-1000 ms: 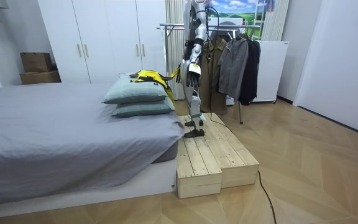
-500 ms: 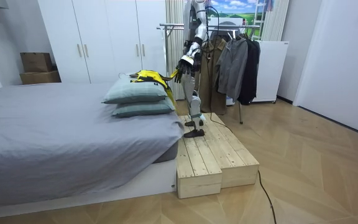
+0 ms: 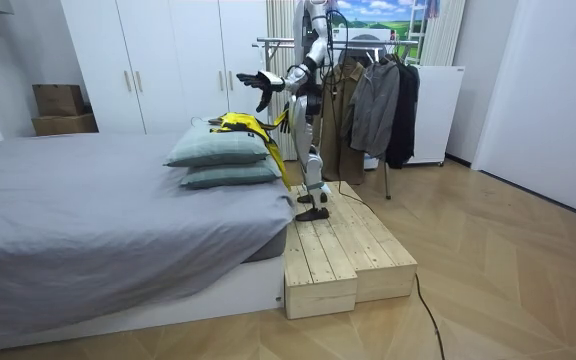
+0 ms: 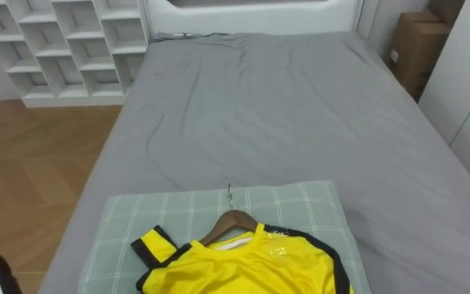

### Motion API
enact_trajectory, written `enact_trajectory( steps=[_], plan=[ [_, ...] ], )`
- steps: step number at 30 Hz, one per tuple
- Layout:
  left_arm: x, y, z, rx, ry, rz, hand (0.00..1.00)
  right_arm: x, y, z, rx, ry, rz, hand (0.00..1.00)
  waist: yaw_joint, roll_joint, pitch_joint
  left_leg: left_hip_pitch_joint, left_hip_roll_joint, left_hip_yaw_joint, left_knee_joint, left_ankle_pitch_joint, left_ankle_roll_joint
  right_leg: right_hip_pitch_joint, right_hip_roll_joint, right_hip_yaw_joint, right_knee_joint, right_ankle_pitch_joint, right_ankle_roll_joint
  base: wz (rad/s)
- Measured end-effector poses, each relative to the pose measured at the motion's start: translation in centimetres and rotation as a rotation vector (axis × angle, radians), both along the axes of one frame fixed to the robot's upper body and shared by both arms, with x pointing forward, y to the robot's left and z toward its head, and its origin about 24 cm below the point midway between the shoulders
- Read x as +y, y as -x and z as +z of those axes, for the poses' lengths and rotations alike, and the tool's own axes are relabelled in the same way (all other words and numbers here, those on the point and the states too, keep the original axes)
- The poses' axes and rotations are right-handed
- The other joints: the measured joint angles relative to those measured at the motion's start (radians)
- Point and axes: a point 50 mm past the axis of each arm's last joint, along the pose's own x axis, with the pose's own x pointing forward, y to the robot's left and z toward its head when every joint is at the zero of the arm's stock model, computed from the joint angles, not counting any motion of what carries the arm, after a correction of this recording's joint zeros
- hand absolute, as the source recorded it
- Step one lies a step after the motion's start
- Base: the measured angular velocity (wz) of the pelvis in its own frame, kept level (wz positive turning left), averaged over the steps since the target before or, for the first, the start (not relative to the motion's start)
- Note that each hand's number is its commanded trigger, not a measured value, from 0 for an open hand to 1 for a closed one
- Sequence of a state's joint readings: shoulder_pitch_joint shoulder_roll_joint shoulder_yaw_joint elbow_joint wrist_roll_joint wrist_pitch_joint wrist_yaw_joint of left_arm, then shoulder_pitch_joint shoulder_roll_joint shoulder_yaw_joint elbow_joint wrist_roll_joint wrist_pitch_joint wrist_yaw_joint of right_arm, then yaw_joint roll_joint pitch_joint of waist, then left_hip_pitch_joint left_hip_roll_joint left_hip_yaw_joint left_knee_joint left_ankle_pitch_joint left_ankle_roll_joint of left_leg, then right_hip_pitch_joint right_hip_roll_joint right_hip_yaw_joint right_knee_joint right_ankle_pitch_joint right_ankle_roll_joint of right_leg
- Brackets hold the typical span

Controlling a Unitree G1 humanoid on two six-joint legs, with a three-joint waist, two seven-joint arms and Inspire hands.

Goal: Hang clothes

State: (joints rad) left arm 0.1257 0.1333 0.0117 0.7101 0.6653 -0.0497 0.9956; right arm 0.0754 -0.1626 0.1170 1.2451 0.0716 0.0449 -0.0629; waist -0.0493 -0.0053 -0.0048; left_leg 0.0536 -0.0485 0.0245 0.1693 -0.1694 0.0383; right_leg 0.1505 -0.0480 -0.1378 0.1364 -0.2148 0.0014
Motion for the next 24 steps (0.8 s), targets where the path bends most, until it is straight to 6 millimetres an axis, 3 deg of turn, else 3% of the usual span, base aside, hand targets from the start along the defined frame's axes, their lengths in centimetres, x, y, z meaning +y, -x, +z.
enact_trajectory(
  steps=[13, 24],
  plan=[
    [-1.8, -1.0, 0.0, 0.005, -0.031, -0.126, 0.0, 0.0, -0.4, 0.1, -0.006, 0.025, 0.03, 0.0, -0.029, 0.003, 0.0037, 0.002, 0.0, 0.006, -0.003, 0.0, 0.0, 0.0, 0.001, 0.0, 0.0, 0.0, 0.0, 0.0],
    [-2.7, -1.2, -0.2, 0.03, -0.016, -0.185, 0.0, 0.1, -0.4, 0.0, 0.001, 0.029, 0.049, 0.0, -0.039, -0.001, 0.007, 0.001, 0.002, 0.028, -0.006, 0.0, 0.0, -0.01, 0.001, 0.026, -0.001, 0.0, 0.0, -0.06]
  ],
)
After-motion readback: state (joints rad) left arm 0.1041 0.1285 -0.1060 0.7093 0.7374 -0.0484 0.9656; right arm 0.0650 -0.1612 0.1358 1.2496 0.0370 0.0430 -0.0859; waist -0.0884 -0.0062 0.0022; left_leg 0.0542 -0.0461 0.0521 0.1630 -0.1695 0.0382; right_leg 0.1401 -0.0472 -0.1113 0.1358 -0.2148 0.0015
